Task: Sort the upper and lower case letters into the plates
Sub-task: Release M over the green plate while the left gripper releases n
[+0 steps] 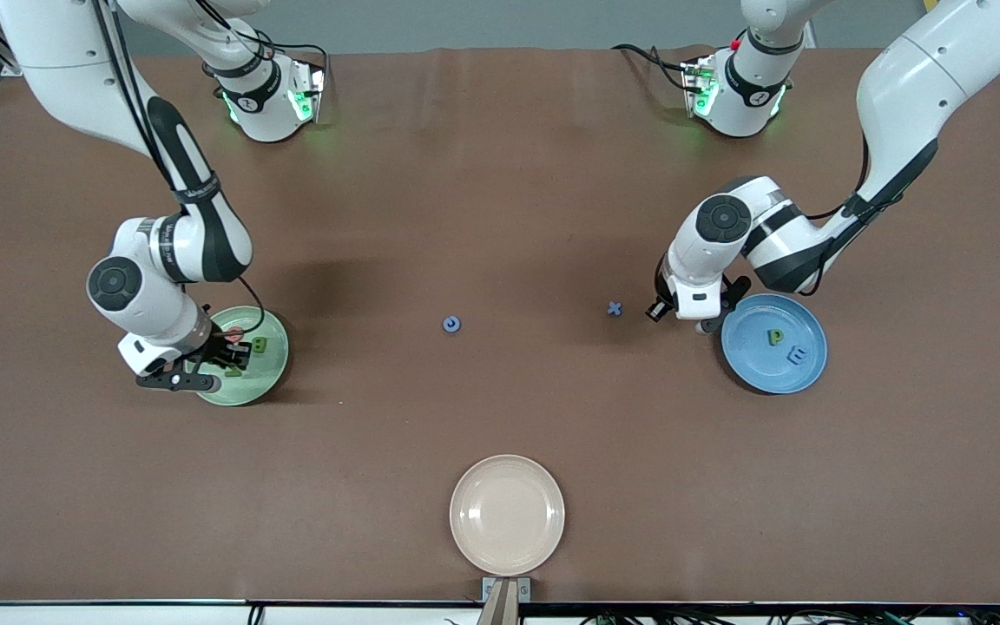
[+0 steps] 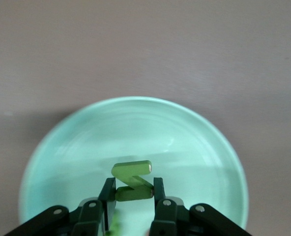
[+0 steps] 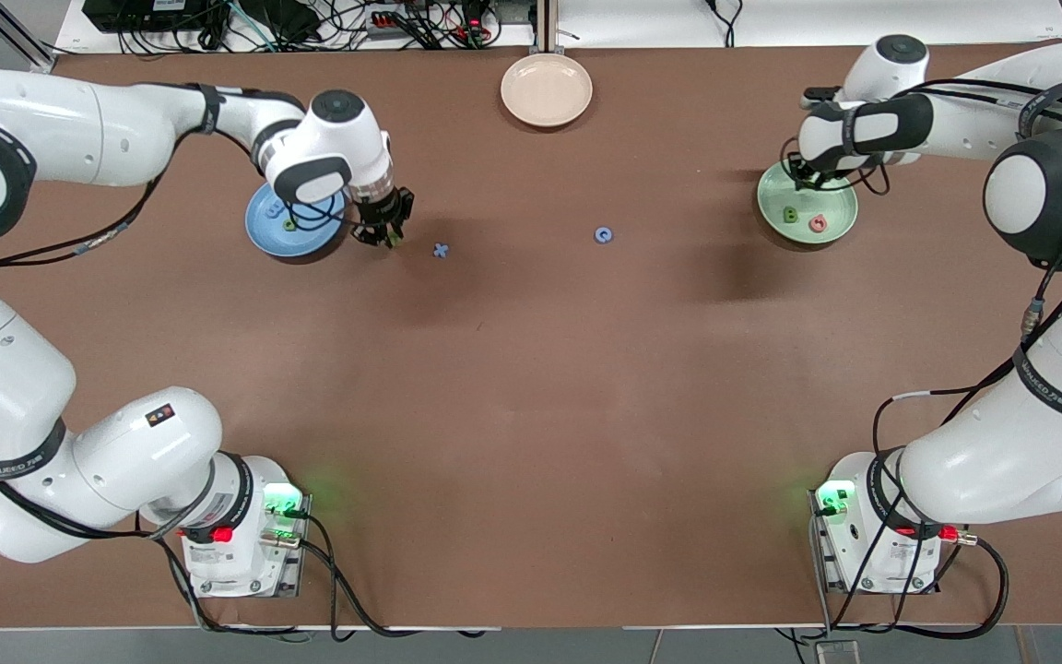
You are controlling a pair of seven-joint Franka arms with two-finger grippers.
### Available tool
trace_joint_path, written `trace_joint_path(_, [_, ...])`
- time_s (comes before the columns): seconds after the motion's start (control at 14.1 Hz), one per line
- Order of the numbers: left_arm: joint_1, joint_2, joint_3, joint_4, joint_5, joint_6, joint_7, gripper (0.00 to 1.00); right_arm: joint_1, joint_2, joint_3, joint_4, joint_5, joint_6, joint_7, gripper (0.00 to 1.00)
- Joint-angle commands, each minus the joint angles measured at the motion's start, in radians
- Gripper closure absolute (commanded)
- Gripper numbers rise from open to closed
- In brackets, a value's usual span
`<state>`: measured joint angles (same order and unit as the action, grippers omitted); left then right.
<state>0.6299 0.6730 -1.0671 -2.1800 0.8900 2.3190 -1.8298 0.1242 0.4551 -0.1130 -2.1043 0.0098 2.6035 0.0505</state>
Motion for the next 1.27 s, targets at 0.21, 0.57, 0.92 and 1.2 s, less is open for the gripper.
trace_joint_path(0.21, [0.204,-0.029,-0.155,0.075,-0.069,-0.2,0.353,0.92,-0.04,0.01,0.022,-0.016,-0.021,0.013,-0.029,0.92])
trace_joint_path(0.57, [0.393,-0.027,-0.195,0.08,-0.088,-0.236,0.732,0.92,-0.043,0.008,0.022,-0.008,-0.022,0.0,-0.044,0.0])
trace_joint_path(0.92, [0.465,-0.007,-0.128,0.075,-0.072,-0.222,0.98,0.92,0.078,-0.056,0.032,0.029,-0.007,-0.18,0.179,0.0])
trace_joint_path(1.2, [0.465,0.007,-0.065,0.033,-0.007,-0.167,0.994,0.92,0.305,-0.055,0.032,0.027,-0.005,-0.139,0.594,0.0])
